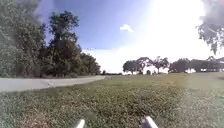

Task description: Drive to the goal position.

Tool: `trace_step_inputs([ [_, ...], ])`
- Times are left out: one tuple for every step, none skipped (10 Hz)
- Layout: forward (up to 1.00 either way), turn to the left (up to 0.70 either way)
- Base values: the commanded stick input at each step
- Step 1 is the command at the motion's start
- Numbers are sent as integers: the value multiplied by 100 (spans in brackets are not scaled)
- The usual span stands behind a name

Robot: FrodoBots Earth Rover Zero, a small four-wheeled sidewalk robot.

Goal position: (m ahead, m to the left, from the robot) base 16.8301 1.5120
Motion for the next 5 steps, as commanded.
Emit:
trace_step_inputs([
  [0, 0],
  [0, 0],
  [0, 0],
  [0, 0],
  [18, 0],
])
